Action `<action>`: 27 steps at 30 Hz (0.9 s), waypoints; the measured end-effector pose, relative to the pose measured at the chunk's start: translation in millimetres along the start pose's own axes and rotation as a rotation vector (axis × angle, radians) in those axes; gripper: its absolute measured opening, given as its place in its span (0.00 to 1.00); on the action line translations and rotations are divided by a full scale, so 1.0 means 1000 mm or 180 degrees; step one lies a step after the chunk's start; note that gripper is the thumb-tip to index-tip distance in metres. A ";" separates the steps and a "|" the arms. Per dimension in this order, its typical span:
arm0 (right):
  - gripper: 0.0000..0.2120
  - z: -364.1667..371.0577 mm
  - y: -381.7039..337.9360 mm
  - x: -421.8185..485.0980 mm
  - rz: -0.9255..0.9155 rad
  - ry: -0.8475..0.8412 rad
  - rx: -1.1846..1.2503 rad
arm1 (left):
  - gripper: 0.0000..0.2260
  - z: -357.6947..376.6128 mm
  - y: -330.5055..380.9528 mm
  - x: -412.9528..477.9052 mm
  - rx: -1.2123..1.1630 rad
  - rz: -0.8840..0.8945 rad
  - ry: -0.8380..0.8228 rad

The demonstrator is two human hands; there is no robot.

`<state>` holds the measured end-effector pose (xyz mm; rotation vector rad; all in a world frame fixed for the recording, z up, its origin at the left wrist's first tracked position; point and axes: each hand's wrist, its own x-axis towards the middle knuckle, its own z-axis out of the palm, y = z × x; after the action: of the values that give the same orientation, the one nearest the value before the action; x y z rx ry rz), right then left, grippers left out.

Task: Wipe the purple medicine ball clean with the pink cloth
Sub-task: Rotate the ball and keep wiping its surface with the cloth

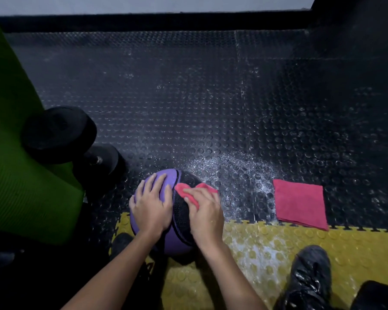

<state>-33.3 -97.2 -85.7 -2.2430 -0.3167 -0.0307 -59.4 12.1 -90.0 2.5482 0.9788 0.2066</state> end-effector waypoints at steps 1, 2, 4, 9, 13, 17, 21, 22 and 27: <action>0.10 -0.002 0.005 0.010 0.0181 -0.0116 0.0027 | 0.34 0.000 0.000 -0.002 0.0002 0.0024 0.0018; 0.10 -0.004 0.011 0.021 0.0488 -0.0226 0.0081 | 0.34 0.000 0.001 -0.003 0.0002 0.0043 0.0006; 0.10 -0.010 0.021 0.045 0.1308 -0.0353 0.0252 | 0.33 0.003 0.005 -0.006 0.0052 0.0095 -0.0065; 0.10 -0.007 0.001 0.035 0.0545 -0.0381 -0.0285 | 0.31 0.008 0.010 -0.007 0.0204 0.0174 0.0006; 0.09 -0.010 0.019 0.023 -0.0040 -0.0419 -0.0046 | 0.29 0.008 -0.001 -0.009 0.0098 0.0251 0.0099; 0.08 -0.017 0.034 0.045 0.1298 -0.0409 0.0125 | 0.29 0.008 0.003 -0.012 0.0183 0.0305 0.0046; 0.09 -0.003 -0.011 0.022 0.0091 -0.0309 -0.0196 | 0.30 0.008 0.002 -0.010 0.0143 0.0288 0.0011; 0.10 -0.002 -0.018 0.012 -0.0224 -0.0295 -0.0194 | 0.31 0.007 -0.002 -0.009 0.0094 0.0296 0.0007; 0.09 -0.010 0.019 0.018 0.0169 -0.0185 0.0176 | 0.30 0.004 -0.009 -0.006 -0.0095 0.0327 -0.0017</action>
<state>-10.9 -112.9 -91.3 -2.1993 -0.2857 0.0706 -67.6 12.8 -97.5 2.5726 0.8375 0.2414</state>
